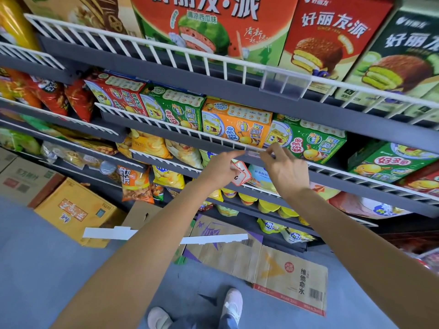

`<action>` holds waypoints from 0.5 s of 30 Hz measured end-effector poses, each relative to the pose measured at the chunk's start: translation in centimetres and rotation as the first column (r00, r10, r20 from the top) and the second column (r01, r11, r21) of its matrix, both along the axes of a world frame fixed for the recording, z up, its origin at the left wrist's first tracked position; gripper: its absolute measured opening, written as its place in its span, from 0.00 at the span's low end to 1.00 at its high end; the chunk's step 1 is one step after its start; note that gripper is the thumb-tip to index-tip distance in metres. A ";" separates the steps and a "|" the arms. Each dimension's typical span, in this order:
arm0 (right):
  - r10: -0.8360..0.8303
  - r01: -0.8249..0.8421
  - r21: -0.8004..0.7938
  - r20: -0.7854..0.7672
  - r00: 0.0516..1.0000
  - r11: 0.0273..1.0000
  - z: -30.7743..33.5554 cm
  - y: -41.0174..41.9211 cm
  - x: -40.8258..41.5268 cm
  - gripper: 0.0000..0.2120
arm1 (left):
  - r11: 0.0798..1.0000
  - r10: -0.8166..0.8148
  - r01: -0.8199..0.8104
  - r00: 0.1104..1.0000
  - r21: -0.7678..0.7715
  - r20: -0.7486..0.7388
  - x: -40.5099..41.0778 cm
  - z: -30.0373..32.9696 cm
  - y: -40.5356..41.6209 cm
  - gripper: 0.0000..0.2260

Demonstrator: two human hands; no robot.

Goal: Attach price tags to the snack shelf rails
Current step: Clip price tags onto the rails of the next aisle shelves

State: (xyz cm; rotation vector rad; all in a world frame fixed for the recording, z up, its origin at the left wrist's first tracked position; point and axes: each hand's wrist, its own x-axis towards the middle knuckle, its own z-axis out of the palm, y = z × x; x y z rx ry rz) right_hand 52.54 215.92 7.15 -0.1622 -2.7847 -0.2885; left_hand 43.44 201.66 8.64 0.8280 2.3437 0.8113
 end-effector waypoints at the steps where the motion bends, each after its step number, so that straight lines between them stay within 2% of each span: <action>1: -0.008 0.008 0.015 -0.003 1.000 1.000 -0.1 0.0 0.1 0.16 | 1.000 0.004 -0.004 1.000 0.010 0.004 -0.1 0.0 0.0 0.24; 4: -0.050 0.049 0.036 0.031 0.998 0.998 -0.5 0.0 0.3 0.15 | 0.997 0.037 -0.035 0.999 0.074 -0.019 -0.5 0.5 -0.3 0.20; 8: -0.068 0.065 0.053 0.056 0.996 0.996 -0.3 0.2 0.6 0.19 | 0.970 0.155 -0.146 0.987 0.192 -0.033 -0.4 1.4 -1.1 0.15; 12: -0.064 0.058 0.085 0.079 0.995 0.995 0.4 0.0 0.9 0.24 | 0.940 0.217 -0.213 0.976 0.265 0.017 0.3 2.0 -1.4 0.13; 15: -0.094 0.087 0.052 0.146 0.985 0.995 0.6 -0.2 1.0 0.27 | 0.914 0.251 -0.263 0.965 0.309 0.080 0.7 2.7 -1.6 0.11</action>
